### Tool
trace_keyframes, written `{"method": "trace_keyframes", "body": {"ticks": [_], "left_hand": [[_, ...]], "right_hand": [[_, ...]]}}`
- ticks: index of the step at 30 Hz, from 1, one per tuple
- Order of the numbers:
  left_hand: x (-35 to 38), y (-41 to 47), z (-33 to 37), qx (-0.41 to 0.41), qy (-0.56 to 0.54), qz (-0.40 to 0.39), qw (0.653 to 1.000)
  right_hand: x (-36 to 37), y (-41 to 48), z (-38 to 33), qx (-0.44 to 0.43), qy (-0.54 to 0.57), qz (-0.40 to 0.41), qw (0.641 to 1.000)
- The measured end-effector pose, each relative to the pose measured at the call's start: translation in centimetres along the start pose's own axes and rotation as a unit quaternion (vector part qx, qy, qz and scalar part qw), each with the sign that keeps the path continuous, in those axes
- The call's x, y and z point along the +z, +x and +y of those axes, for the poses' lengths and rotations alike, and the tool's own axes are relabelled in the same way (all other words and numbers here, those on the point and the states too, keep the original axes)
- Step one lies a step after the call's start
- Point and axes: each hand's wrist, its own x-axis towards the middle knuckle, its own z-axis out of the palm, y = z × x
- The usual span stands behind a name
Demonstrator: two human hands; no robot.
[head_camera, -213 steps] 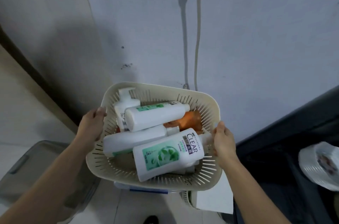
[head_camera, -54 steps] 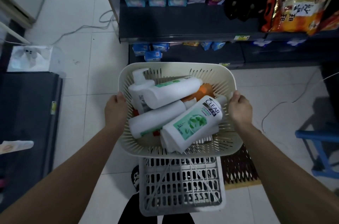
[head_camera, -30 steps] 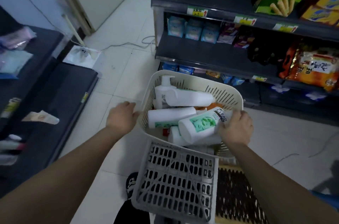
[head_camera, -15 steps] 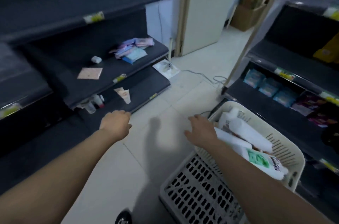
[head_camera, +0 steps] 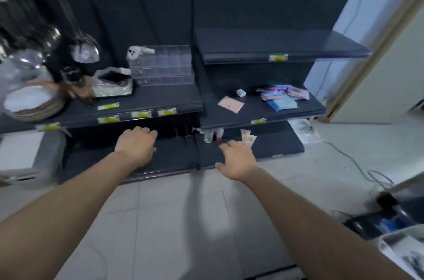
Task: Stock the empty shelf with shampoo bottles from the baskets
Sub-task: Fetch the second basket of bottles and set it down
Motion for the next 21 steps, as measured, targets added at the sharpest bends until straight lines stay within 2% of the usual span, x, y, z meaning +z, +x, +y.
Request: {"method": "trace_keyframes", "body": {"ticks": [11,21], "left_hand": [[3.8,-5.5,-23.8,-0.155,-0.004,0.0,0.988],[5.2,-8.1,-35.6,-0.272,0.008,-0.012,0.962]], "right_hand": [[-3.1,10.8,-23.5,-0.135,-0.028,0.011,0.99],[-5.2,18.5,-38.2,-0.267,-0.085,0.015,0.96]]}}
